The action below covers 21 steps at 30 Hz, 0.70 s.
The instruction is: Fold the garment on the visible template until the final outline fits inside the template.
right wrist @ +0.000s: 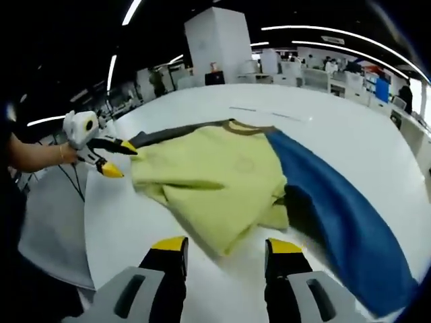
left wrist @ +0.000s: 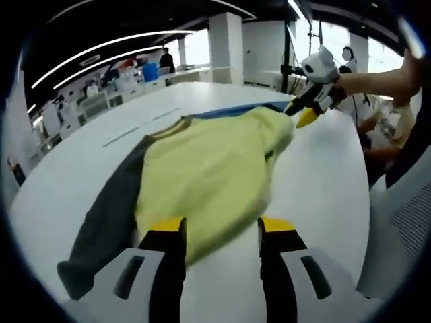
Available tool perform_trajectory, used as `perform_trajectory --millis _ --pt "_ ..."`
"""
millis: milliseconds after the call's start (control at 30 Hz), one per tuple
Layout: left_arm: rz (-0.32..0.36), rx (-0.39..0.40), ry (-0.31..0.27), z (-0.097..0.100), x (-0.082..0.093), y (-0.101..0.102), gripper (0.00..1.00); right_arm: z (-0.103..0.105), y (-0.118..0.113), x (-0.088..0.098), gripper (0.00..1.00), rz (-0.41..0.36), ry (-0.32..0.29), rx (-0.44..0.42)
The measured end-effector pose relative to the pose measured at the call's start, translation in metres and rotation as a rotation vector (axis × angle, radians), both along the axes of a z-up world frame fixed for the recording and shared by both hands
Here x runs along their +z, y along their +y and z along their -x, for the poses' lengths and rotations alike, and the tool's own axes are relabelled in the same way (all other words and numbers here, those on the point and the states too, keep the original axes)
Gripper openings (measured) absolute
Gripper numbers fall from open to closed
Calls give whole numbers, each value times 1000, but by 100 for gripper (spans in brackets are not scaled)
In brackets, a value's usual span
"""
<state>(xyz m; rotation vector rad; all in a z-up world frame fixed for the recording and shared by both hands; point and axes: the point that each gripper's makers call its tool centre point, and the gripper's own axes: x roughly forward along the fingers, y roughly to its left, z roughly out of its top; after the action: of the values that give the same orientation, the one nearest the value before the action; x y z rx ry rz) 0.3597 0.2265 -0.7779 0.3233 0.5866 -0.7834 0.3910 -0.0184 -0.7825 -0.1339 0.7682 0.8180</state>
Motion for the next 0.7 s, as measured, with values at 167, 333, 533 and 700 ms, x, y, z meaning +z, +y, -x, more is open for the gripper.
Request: perform_trajectory --millis 167,333,533,700 --pt "-45 -19 0 0 -10 -5 34 -1 6 -1 29 -20 -7 -6" --pt "-111 3 -26 -7 -16 0 23 0 12 -3 18 -31 -12 -9" --pt "-124 47 -32 -12 -16 6 11 2 18 0 3 -59 -2 0" --pt "-88 54 -15 -12 -11 7 0 3 21 12 0 -97 -6 14"
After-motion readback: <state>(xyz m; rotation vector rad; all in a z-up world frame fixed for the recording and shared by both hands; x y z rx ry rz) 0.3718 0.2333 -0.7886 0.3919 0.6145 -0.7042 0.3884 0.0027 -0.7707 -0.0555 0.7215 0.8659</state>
